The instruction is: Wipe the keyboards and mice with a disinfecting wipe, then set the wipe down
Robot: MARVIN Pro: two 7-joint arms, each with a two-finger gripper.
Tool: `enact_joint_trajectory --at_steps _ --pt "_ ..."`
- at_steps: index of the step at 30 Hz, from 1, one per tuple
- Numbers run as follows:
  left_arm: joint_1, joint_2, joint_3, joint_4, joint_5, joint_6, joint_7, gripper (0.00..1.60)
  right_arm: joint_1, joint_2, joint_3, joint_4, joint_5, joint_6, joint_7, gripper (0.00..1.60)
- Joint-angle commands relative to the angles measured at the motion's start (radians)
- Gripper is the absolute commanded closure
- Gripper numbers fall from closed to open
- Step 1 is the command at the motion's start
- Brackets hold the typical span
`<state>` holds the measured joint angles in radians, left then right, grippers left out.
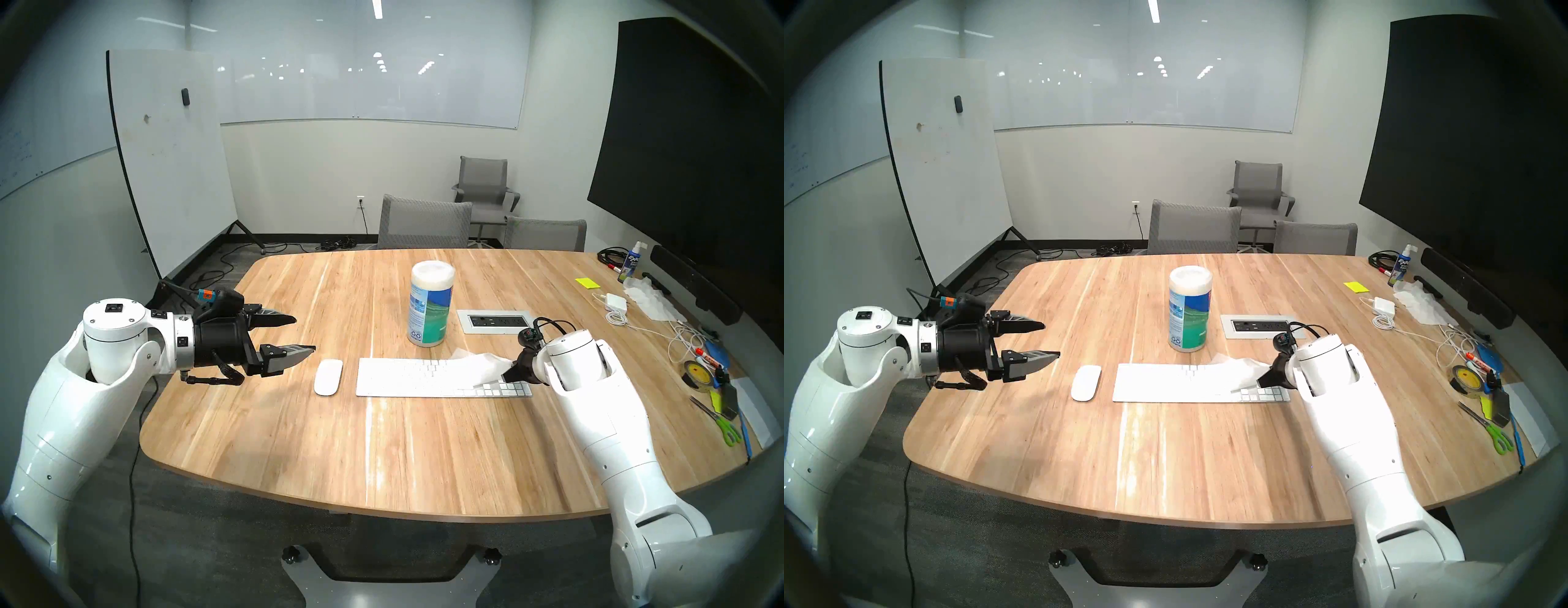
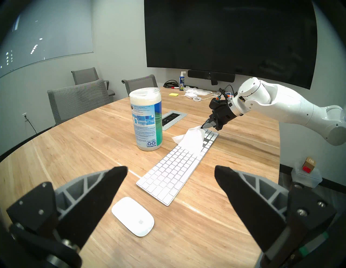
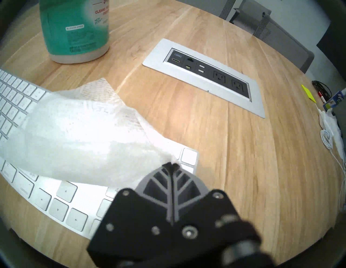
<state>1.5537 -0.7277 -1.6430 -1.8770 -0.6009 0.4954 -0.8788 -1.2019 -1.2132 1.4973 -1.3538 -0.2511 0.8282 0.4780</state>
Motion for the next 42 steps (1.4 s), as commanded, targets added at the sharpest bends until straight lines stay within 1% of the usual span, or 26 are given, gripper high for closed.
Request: enact_joint_trajectory --at_steps 1,14,31,33,35,42 --pt "-0.002 0.002 -0.008 -0.007 -0.003 -0.001 -0.002 0.00 0.024 0.031 0.024 -0.011 0.002 -0.014 0.008 1.60" --pt "-0.002 0.002 -0.009 -0.007 -0.003 -0.001 -0.002 0.00 0.025 0.057 0.052 -0.002 0.001 -0.029 0.033 1.60" --pt "-0.002 0.002 -0.008 -0.007 -0.003 -0.001 -0.002 0.00 0.049 0.093 0.087 0.075 -0.002 -0.077 0.051 1.60" --pt "-0.002 0.002 -0.008 -0.007 -0.003 -0.001 -0.002 0.00 0.051 0.093 0.089 0.081 -0.002 -0.080 0.051 1.60" --pt "-0.002 0.002 -0.008 -0.007 -0.003 -0.001 -0.002 0.00 0.066 0.093 0.094 0.112 -0.002 -0.095 0.047 1.60" --pt "-0.003 0.002 -0.008 -0.007 -0.003 -0.001 -0.002 0.00 0.080 0.101 0.106 0.137 -0.006 -0.109 0.039 1.60"
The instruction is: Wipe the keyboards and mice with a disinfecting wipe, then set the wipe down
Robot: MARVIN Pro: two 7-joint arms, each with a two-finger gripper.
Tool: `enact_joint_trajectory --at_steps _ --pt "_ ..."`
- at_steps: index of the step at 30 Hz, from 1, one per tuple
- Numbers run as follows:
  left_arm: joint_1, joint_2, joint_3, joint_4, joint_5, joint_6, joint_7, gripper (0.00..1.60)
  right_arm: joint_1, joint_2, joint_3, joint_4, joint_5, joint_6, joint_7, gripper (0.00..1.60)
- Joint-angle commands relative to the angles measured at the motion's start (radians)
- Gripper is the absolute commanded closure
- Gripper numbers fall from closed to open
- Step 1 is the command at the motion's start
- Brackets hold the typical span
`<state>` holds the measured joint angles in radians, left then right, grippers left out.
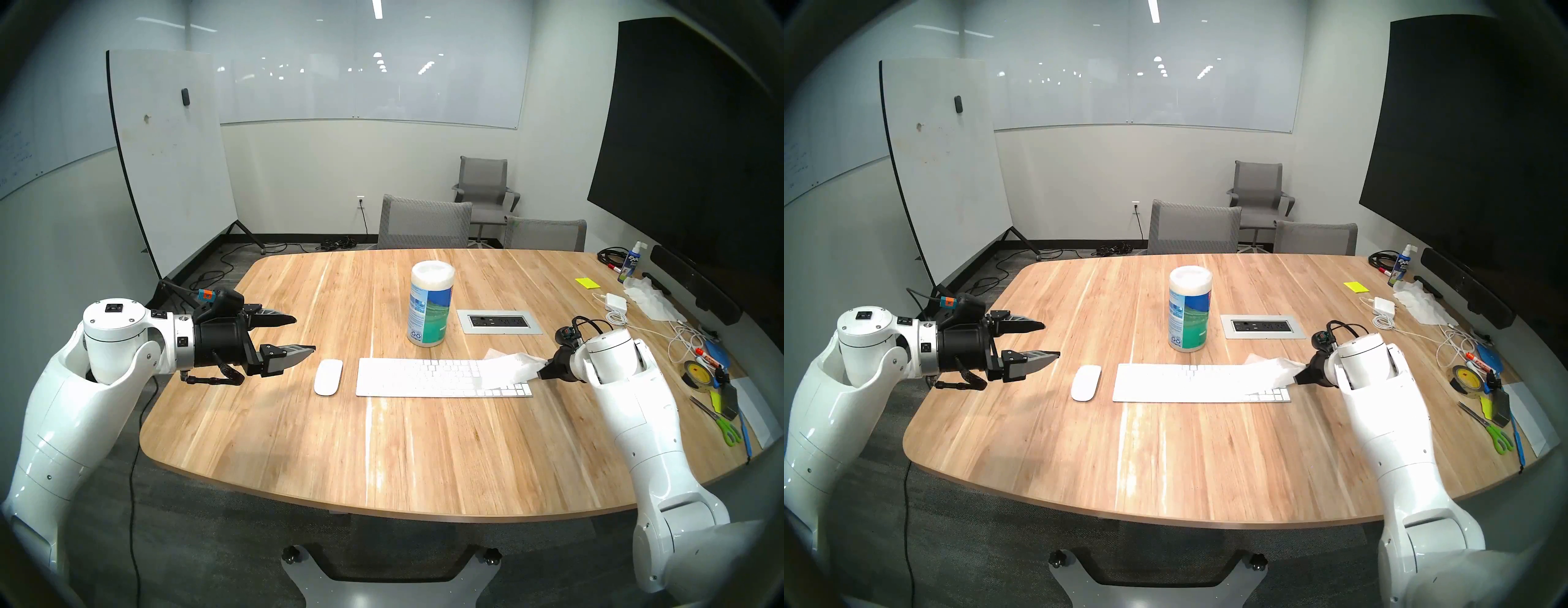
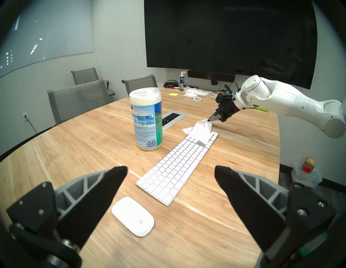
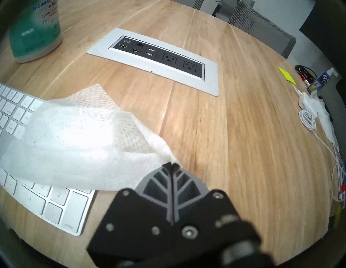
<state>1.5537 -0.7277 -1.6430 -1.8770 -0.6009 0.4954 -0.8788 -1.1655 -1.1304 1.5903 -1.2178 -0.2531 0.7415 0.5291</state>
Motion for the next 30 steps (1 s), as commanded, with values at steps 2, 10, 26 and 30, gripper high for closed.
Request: enact_joint_trajectory --at_steps 2,10,26,30 --pt "-0.003 0.002 -0.008 -0.007 -0.003 -0.001 -0.002 0.00 0.047 0.019 0.014 0.007 -0.004 -0.025 -0.013 1.60" --pt "-0.003 0.002 -0.008 -0.007 -0.003 -0.001 -0.002 0.00 0.043 0.027 0.037 -0.031 0.019 -0.016 0.024 1.60" --pt "-0.003 0.002 -0.007 -0.007 -0.003 -0.001 -0.002 0.00 -0.054 0.079 0.071 -0.247 0.082 0.071 0.213 1.60" --pt "-0.003 0.002 -0.007 -0.007 -0.003 -0.001 -0.002 0.00 -0.088 0.098 0.082 -0.297 0.100 0.090 0.271 1.60"
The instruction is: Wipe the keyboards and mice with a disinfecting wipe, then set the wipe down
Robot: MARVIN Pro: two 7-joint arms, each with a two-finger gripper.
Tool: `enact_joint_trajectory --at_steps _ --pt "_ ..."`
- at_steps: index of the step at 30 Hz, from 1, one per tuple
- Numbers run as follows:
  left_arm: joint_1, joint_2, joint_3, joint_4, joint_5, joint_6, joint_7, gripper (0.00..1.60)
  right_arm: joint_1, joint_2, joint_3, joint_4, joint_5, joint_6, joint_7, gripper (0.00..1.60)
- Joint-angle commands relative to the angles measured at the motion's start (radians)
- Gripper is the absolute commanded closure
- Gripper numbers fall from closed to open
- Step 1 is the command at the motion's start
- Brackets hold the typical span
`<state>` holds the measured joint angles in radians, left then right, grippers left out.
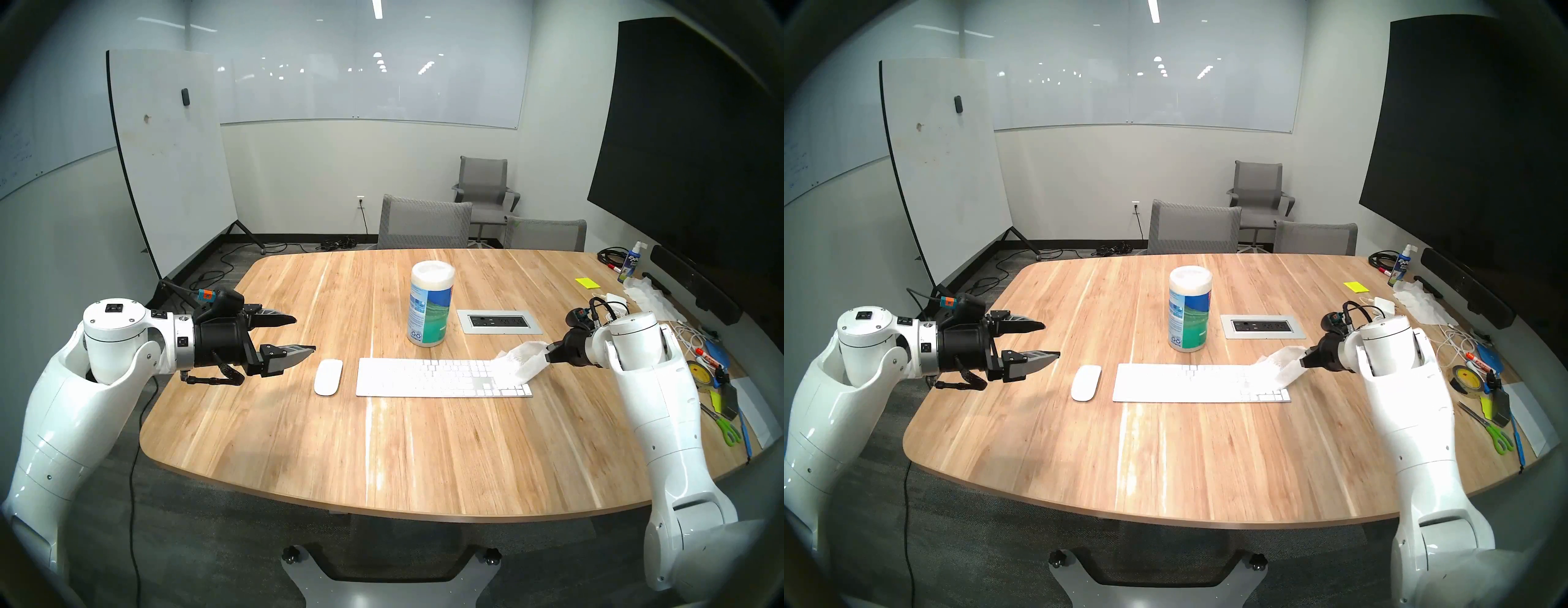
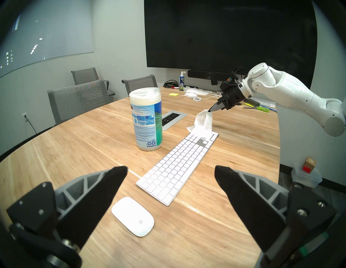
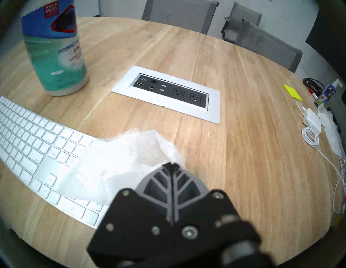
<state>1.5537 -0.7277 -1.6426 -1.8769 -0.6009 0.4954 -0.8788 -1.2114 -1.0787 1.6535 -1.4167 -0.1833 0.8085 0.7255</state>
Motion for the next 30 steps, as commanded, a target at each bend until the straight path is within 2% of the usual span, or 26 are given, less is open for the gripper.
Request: enact_joint_trajectory --at_steps 1,9,16,30 --pt "-0.003 0.002 -0.008 -0.007 -0.003 -0.001 -0.002 0.00 -0.059 0.053 0.025 -0.125 0.037 0.032 0.094 1.60" --pt "-0.003 0.002 -0.008 -0.007 -0.003 -0.001 -0.002 0.00 -0.123 0.095 0.076 -0.233 0.083 0.056 0.209 1.60" --pt "-0.002 0.002 -0.009 -0.007 -0.003 -0.001 -0.002 0.00 -0.160 0.090 0.110 -0.310 0.109 0.070 0.266 1.60" --pt "-0.003 0.002 -0.008 -0.007 -0.003 -0.001 -0.002 0.00 -0.129 0.039 0.036 -0.352 0.179 0.100 0.257 1.60"
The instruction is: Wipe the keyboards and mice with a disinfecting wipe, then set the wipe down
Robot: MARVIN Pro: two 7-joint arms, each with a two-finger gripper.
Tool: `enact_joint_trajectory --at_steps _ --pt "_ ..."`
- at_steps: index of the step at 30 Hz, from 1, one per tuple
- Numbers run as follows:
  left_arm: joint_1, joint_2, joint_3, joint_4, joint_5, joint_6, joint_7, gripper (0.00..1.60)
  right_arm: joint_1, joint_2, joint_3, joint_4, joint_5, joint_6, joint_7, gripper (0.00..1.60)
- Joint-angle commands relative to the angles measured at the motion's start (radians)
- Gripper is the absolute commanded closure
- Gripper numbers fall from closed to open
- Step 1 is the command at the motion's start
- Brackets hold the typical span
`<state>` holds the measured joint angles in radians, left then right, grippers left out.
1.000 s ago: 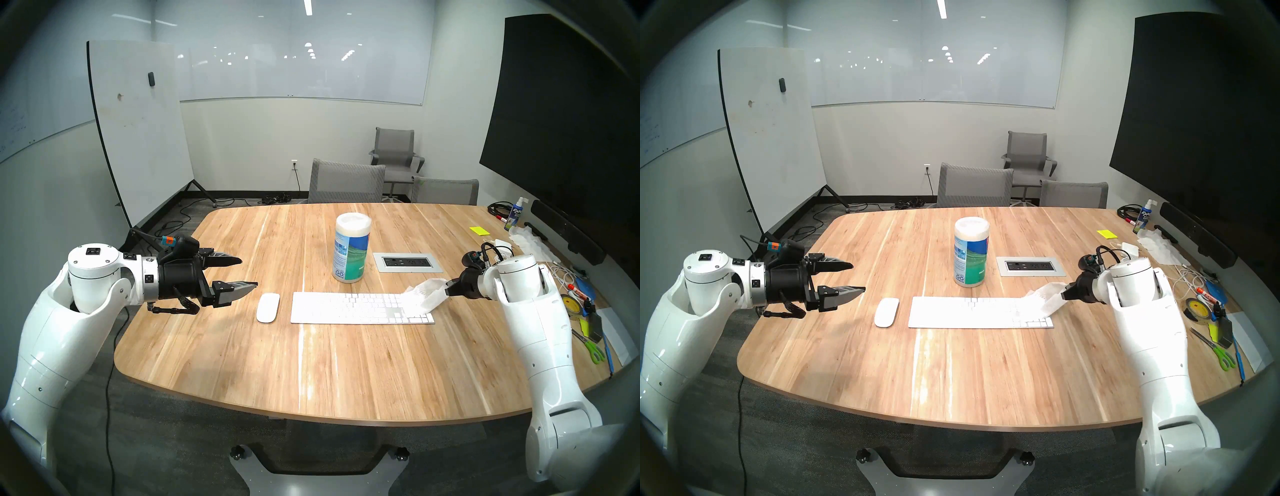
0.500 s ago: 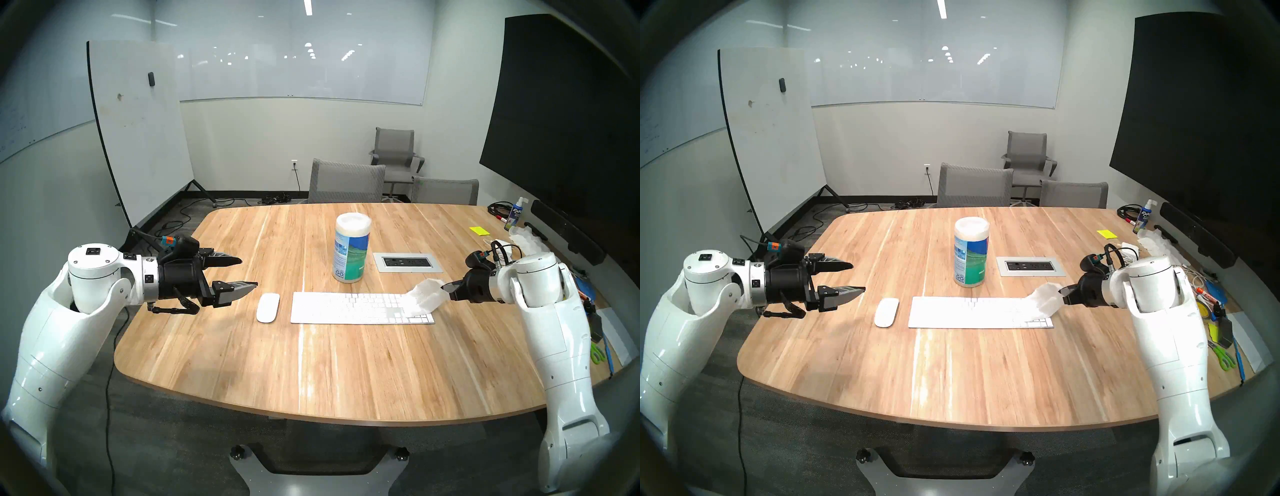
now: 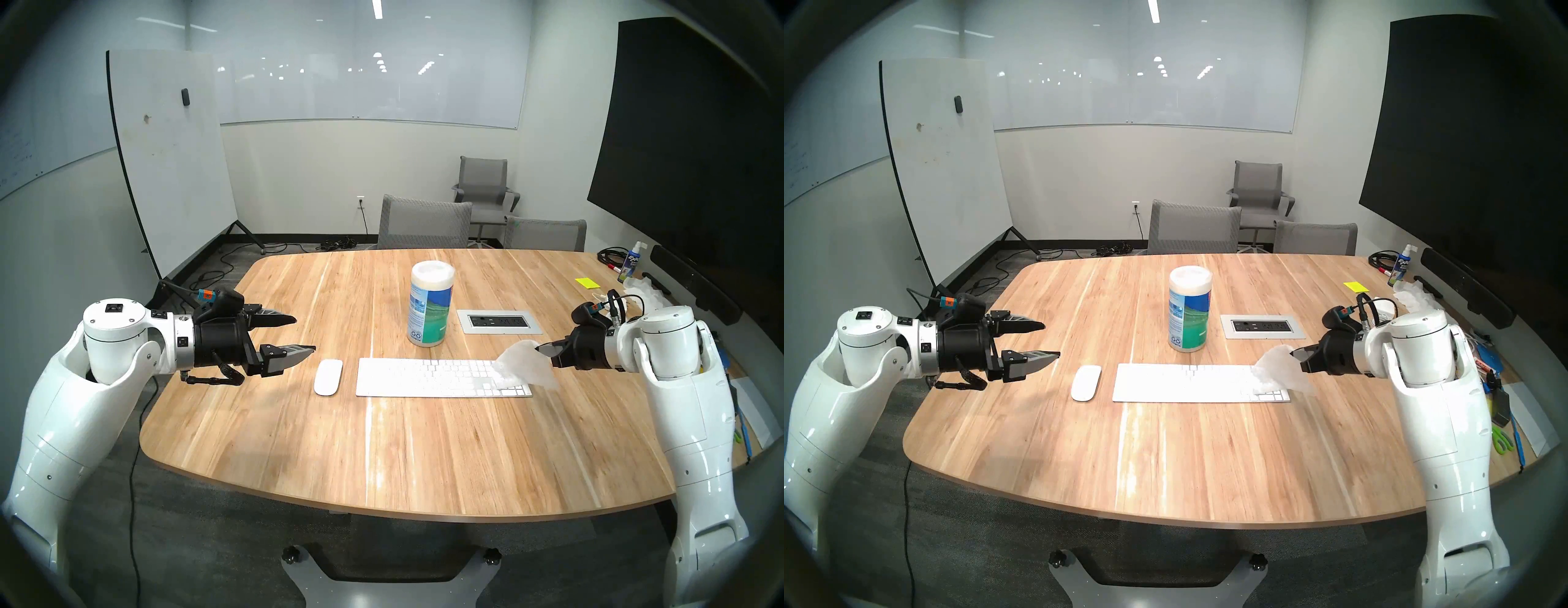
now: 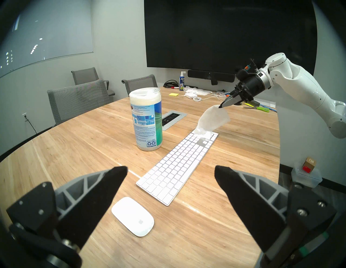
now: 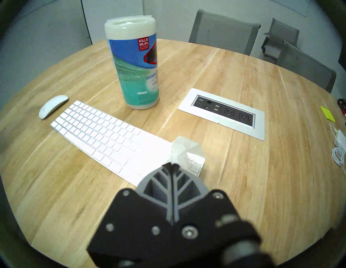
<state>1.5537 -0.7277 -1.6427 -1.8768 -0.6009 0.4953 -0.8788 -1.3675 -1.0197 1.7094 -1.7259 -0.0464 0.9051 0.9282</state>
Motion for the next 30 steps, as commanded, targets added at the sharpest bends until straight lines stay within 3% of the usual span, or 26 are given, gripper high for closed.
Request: enact_joint_trajectory --at_steps 1,22,30 --pt "-0.003 0.002 -0.008 -0.007 -0.003 -0.001 -0.002 0.00 0.030 -0.024 -0.024 -0.046 0.049 0.007 0.053 1.60" --pt "-0.003 0.002 -0.008 -0.007 -0.003 -0.001 -0.002 0.00 0.042 -0.031 -0.081 -0.115 0.198 0.055 0.016 1.60" --pt "-0.063 0.040 0.017 0.033 0.005 0.003 -0.044 0.00 0.040 -0.021 -0.091 -0.139 0.251 0.055 0.011 1.60"
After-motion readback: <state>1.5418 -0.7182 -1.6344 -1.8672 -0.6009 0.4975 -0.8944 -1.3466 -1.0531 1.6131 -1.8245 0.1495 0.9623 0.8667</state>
